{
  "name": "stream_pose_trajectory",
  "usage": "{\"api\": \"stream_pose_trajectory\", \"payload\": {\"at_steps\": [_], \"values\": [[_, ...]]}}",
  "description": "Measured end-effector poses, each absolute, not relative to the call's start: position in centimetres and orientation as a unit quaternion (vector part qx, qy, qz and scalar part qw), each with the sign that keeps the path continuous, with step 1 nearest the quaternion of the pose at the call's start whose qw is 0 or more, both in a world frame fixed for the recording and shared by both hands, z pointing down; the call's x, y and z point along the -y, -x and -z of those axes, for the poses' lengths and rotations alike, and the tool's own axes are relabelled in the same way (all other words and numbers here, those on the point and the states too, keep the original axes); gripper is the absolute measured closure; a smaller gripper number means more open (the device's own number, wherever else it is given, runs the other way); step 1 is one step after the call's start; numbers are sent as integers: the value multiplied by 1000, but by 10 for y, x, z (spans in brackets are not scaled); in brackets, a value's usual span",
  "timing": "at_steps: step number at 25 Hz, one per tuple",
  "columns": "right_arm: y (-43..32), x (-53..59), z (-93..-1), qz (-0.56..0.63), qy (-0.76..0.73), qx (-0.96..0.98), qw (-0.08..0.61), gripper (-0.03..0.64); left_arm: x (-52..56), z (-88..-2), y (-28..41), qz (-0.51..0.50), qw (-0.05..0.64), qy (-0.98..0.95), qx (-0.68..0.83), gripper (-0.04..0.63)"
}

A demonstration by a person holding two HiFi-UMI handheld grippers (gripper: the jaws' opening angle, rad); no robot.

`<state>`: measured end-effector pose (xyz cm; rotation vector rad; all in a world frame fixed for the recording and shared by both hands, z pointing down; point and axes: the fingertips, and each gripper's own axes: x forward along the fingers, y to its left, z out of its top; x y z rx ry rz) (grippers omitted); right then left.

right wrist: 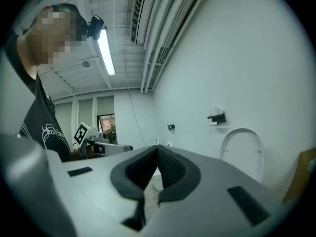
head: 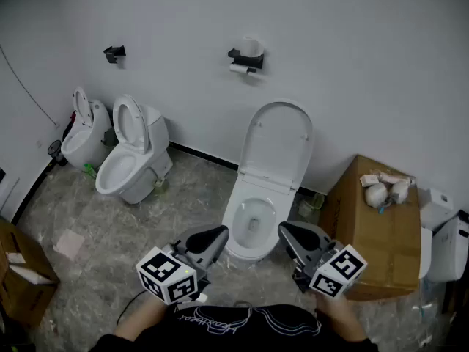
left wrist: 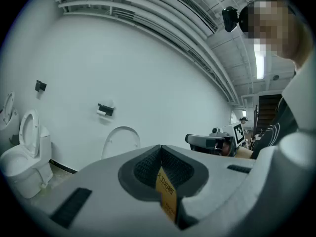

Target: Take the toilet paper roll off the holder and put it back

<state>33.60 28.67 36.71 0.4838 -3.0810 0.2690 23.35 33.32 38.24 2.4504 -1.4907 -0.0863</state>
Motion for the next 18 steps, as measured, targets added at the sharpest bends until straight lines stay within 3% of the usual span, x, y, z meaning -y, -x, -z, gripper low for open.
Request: {"api": "stream_pose_trajectory", "payload": {"at_steps": [16,18], "values": [[-306,-334,-359,-69,-137,988,19,612,-383,-376,-209,26,125,-845,520,591],[-303,-336,-360,-69,-127,989,23,571,-387,-375,-209,23,122,-844,522,591]]}}
